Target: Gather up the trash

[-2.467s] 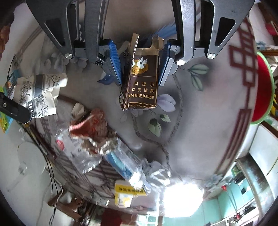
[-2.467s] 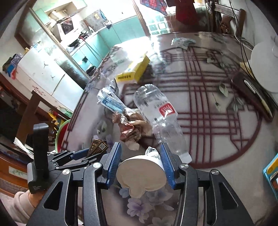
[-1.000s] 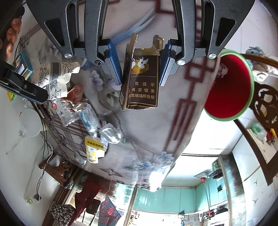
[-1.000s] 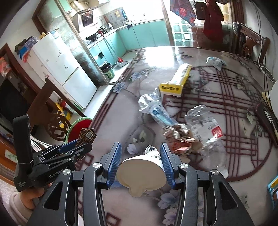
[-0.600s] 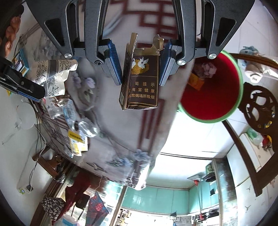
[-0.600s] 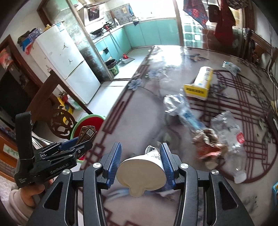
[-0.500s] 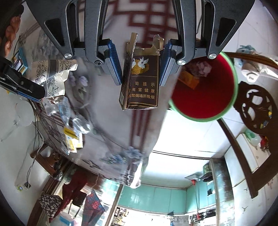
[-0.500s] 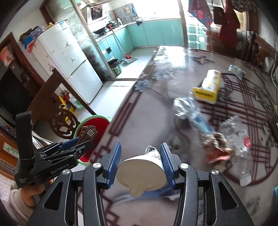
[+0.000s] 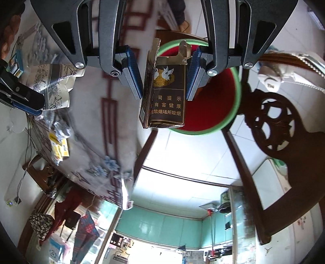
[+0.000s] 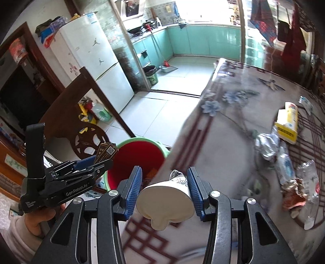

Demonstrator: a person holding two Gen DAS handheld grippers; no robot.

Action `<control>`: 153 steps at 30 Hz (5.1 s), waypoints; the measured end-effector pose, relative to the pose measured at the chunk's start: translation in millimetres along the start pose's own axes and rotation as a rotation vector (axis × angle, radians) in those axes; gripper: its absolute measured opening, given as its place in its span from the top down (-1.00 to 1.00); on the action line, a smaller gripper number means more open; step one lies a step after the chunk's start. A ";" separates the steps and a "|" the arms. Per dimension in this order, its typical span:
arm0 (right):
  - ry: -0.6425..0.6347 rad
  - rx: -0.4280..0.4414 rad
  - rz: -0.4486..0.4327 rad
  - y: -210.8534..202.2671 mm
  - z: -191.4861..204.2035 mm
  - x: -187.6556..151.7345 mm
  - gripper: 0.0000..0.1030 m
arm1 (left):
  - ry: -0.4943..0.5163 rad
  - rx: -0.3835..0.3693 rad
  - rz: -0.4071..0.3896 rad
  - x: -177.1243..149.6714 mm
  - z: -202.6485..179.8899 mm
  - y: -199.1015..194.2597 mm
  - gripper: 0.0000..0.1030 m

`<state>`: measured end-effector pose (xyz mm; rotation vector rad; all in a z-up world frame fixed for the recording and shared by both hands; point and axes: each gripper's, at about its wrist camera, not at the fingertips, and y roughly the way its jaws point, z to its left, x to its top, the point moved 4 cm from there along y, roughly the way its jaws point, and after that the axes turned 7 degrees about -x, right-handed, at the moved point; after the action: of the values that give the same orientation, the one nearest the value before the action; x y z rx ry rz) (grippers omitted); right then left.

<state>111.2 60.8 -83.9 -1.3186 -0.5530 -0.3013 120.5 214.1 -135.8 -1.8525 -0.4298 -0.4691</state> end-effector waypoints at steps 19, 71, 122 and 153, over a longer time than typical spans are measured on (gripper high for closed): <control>-0.051 0.054 0.070 52.1 69.3 7.8 0.14 | -0.103 0.065 0.028 -7.1 77.6 4.4 0.21; -0.075 0.062 0.046 76.3 86.3 25.9 0.08 | -0.078 0.072 0.106 -17.6 84.0 31.2 -0.29; 0.251 -0.071 0.113 -4.1 -343.3 -110.5 0.89 | 0.096 -0.130 0.209 -24.9 -293.6 116.4 -0.30; 0.272 -0.055 0.060 -27.1 -326.0 -95.8 0.89 | 0.084 -0.118 0.175 -24.7 -284.9 109.7 0.94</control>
<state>86.1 -270.2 -161.3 -1.3190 -0.2772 -0.4405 124.0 -91.8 -151.4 -1.9568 -0.1845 -0.4584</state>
